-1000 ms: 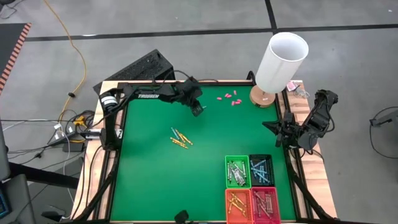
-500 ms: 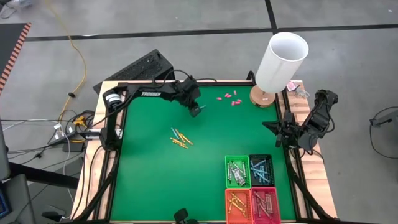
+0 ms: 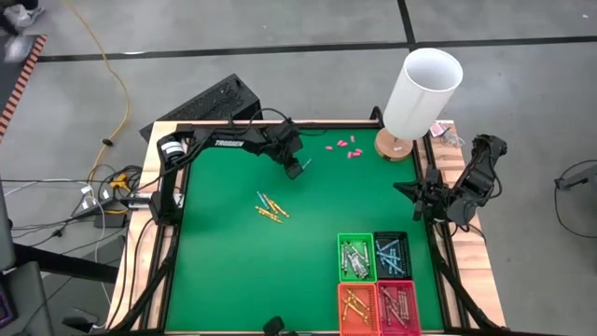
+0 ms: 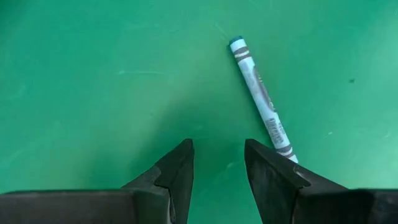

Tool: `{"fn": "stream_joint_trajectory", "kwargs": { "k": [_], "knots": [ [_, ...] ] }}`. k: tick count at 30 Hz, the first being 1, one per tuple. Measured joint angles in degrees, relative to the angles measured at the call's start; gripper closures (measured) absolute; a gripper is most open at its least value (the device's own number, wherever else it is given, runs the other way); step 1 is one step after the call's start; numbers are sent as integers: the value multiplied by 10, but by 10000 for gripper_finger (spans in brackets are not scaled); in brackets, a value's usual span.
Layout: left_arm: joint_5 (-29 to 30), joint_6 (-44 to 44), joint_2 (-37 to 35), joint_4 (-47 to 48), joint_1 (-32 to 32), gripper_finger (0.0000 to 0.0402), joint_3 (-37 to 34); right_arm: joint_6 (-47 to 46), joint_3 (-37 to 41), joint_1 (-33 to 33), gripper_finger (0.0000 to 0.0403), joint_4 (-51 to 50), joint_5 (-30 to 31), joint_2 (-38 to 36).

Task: Sort crayons
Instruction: Put the blue crayon into the black bin

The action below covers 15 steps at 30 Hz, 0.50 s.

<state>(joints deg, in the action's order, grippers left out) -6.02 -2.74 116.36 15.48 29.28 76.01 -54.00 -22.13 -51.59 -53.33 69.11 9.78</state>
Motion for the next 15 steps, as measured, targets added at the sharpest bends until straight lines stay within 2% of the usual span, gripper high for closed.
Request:
{"fn": "stream_joint_trajectory", "kwargs": {
  "k": [5,8,12,15],
  "knots": [
    [-43,-55,0,-33,-1,271,0,0,0,0,403,0,0,0],
    [-40,-77,0,-47,-10,271,0,0,0,0,403,0,-1,0],
    [3,-78,0,-46,-34,271,0,0,0,0,403,0,-1,0],
    [57,-76,0,-50,-54,271,0,0,0,0,403,0,-1,0]
  ]
}}
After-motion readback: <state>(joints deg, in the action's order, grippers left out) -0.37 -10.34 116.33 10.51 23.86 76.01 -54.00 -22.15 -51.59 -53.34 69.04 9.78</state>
